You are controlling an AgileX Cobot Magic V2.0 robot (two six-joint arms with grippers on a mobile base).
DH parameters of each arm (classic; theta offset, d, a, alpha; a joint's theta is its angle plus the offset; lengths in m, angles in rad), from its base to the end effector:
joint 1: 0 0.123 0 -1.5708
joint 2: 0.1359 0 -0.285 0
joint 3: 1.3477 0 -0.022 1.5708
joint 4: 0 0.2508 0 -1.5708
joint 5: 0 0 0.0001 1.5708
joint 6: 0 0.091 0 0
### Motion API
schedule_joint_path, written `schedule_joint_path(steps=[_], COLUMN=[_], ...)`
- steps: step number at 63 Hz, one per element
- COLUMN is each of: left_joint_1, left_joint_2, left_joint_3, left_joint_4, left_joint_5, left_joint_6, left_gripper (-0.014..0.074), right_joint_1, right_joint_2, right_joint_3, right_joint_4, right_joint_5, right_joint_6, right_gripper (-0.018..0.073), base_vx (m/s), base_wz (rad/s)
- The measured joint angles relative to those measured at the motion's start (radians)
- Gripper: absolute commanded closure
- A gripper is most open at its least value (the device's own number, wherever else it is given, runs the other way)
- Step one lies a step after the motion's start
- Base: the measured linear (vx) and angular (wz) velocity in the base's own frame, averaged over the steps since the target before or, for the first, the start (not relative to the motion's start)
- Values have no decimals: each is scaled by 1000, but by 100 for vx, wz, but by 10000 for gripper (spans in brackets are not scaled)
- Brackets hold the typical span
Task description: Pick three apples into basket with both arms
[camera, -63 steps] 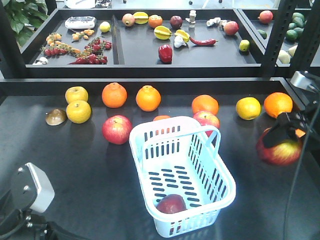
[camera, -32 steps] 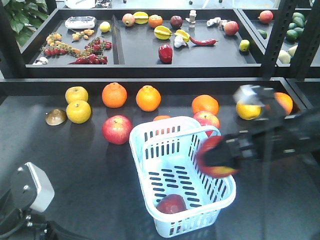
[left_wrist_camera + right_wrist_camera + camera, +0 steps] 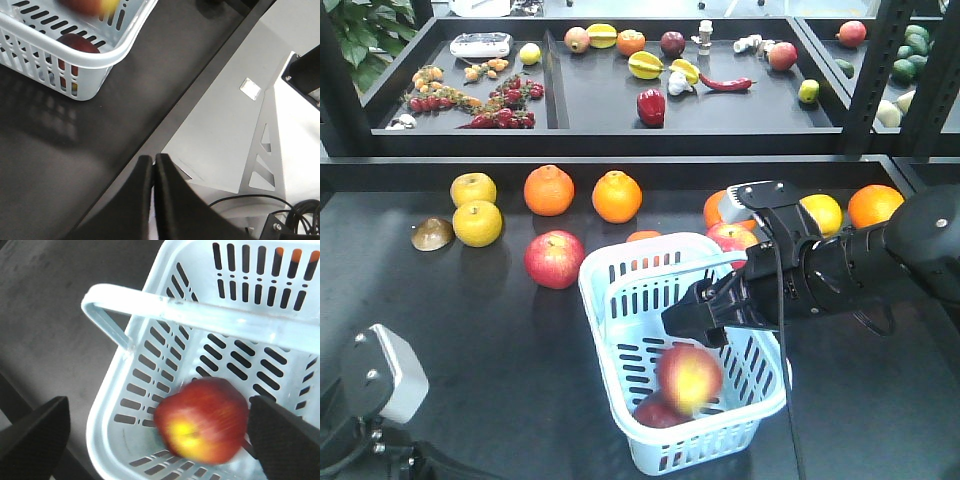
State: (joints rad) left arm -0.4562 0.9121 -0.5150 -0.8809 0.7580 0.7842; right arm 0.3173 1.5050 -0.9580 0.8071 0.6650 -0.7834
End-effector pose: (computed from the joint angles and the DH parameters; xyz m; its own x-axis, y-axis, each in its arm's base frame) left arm 0.1169 -0.1112 0.2563 -0.6315 0.3689 -0.6820 0.7278 0.5854 -0.3572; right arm 0.2736 0.1326 0.2491 -0.7231 -0.3273 -0.6083 -0.5949 0.7426 0.3077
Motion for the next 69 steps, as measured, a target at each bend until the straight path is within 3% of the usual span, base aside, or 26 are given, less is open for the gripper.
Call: schedule_joint_path(steps=[12,19,29,37,47,57,62,69], left_joint_1=[0,0,0,0,0,0,0,0], left_joint_2=[0,0,0,0,0,0,0,0], left_joint_3=[0,0,0,0,0,0,0,0], left_joint_4=[0,0,0,0,0,0,0,0], left_joint_5=[-1,-1,-1,-1,-1,-1,-1,-1], left_joint_6=[0,0,0,0,0,0,0,0], left_gripper=[603,603,603,603,603,603,603,603], right_joint_1=[0,0,-8,-57,-180,-344,-429,-542], right_joint_2=[0,-3,-51,-126,-224,-255,-255,-242], right_joint_3=[0,0,0,0,0,1,2,2], right_joint_4=[0,0,-36,-143,-397,-733,-827,-873], right_joint_5=[2,27,113,208,297,335,345,352], right_joint_6=[0,0,14,103,305,551,623,661], right_gripper=[-86,32,320,575,568,567,559,523], base_vx=[0,0,0,0,0,0,0,0], base_wz=[0,0,0,0,0,0,0,0])
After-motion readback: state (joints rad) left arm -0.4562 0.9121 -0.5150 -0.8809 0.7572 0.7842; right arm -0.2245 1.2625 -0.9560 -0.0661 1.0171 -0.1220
